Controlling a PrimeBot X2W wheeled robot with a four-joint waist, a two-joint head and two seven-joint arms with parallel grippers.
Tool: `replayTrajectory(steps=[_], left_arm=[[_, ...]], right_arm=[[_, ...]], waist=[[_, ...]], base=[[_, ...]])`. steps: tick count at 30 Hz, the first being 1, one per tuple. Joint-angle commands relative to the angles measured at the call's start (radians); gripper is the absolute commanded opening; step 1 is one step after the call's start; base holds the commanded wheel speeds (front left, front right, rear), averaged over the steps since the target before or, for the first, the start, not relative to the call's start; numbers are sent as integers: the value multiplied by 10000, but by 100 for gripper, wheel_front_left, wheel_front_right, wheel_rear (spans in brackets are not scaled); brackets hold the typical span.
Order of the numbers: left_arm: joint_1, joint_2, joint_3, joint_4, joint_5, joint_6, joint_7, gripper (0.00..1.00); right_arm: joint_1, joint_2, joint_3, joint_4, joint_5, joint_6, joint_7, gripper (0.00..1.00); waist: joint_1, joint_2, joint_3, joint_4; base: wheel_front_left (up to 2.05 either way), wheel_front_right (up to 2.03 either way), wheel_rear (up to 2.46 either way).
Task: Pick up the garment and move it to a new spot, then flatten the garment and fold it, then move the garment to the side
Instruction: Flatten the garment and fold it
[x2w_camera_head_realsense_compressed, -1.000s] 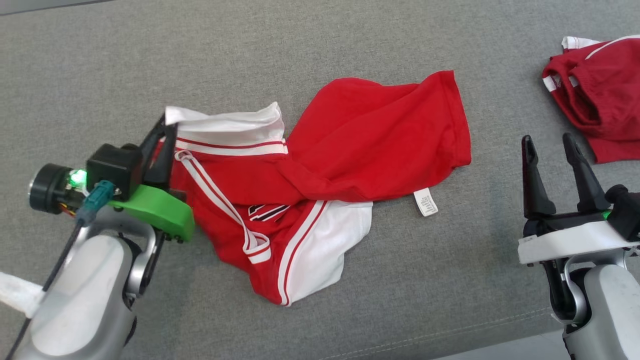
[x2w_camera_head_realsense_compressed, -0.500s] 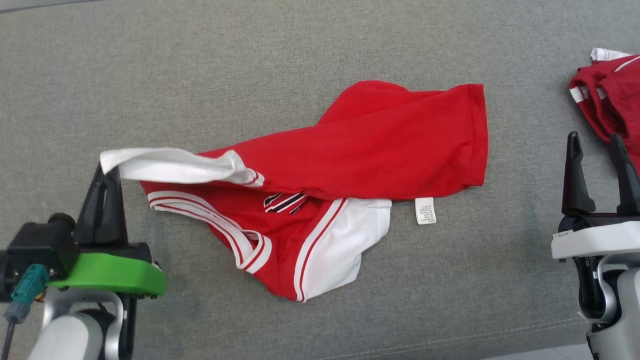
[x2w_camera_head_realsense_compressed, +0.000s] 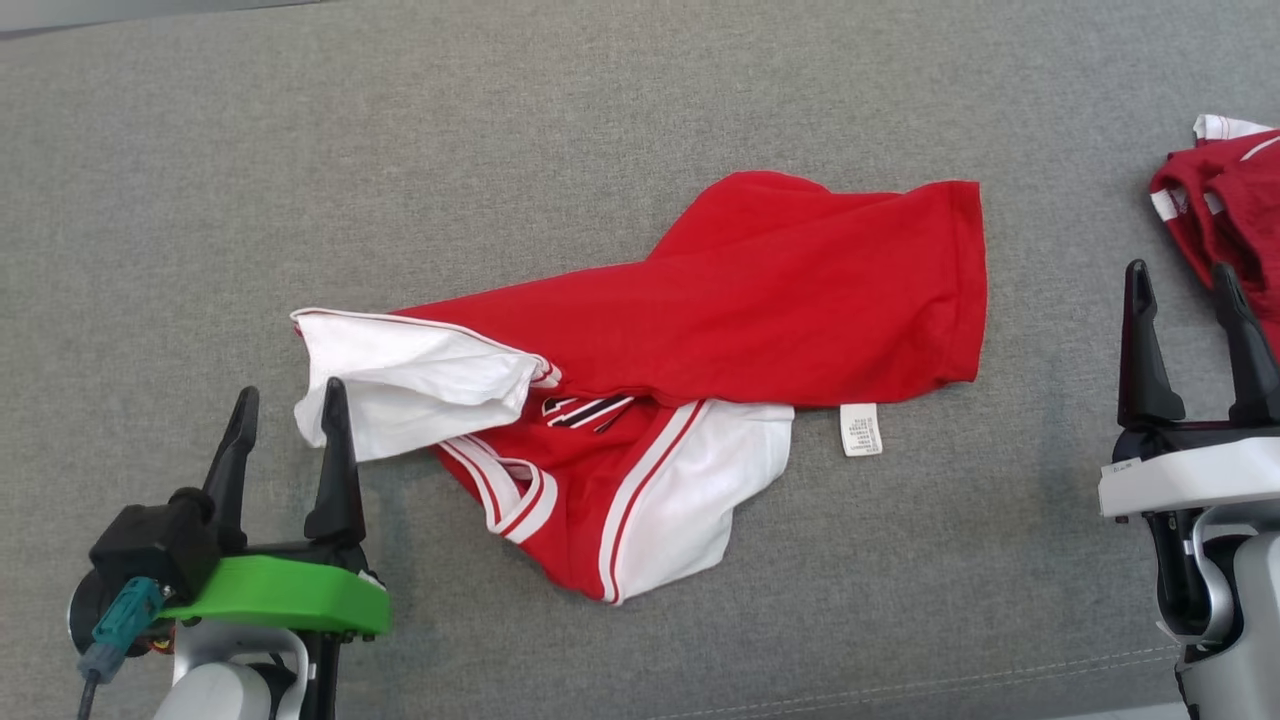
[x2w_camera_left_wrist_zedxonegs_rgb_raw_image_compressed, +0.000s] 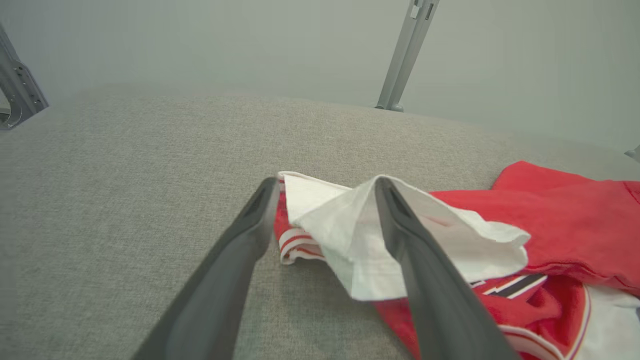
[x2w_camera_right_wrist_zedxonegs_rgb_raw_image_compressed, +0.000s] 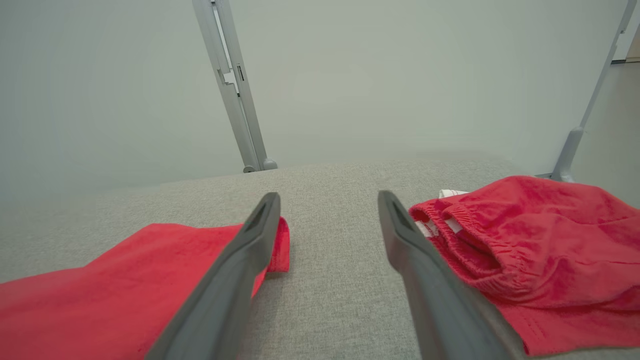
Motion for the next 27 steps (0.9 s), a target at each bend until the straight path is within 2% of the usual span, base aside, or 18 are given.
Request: replayTrajectory(steps=[1,10,13,27], left_arm=[[59,102,55,-58,100,55,-89,100],[109,417,430,-1033,585,522,-434,100],[63,542,549,-1178,709,547,-541,100],[59,769,628,-989,642,135,-746,100]], right_arm=[[32,-44,24,-67,-44,-3,50,100],[272,44,50,-494,-212,-3,169,100],[392,90,109,-629,-312,-3,234,100],[576,151,302,-889,-279,-3,339,100]], waist=[[0,0,-93,32],[0,0,-524,91],[0,0,-662,60],[0,0,-817,86]], base=[[0,0,0],[0,0,0],[0,0,0],[0,0,0]])
